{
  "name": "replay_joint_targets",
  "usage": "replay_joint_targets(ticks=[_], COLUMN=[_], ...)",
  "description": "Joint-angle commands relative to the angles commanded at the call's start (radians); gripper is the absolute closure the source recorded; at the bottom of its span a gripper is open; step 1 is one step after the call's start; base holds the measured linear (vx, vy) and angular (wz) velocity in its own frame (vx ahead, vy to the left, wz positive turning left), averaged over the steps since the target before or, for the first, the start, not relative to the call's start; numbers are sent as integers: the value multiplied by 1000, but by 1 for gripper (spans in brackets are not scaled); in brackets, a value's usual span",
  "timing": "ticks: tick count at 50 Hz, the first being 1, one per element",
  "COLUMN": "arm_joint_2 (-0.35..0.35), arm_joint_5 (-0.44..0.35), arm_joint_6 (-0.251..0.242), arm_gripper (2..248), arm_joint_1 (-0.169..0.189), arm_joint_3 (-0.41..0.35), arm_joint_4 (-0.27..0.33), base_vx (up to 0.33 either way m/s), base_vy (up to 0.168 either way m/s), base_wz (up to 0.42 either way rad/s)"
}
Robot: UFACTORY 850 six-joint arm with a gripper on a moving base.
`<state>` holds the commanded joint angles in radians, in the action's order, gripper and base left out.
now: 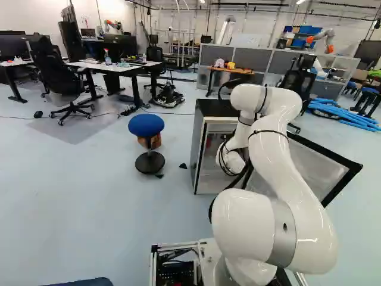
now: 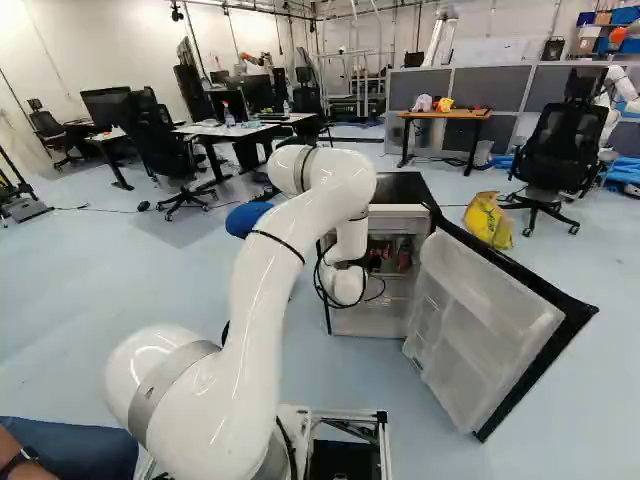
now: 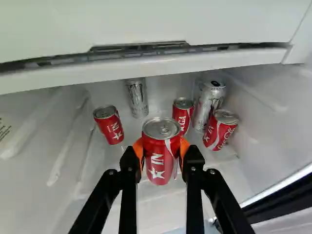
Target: Grab a drink from the fridge
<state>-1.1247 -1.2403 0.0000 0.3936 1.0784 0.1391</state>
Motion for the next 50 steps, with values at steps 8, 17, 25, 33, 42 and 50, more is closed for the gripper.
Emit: replay_joint_targets(ticks=[8, 17, 25, 33, 42, 50], arm_joint_2=[51, 108, 159, 209, 266, 316], arm_joint_5=[0, 0, 0, 0, 0, 0], arm_joint_6=[0, 0, 0, 0, 0, 0], arm_gripper=[156, 156, 156, 156, 156, 156], arm_joint_1=[5, 10, 15, 20, 26, 32], arm_joint_3=[-65, -136, -197, -257, -322, -379], arm_joint_4=[0, 0, 0, 0, 0, 0], base_vx=[0, 0, 0, 0, 0, 0], base_vy=[0, 0, 0, 0, 0, 0], base_wz=[0, 0, 0, 0, 0, 0])
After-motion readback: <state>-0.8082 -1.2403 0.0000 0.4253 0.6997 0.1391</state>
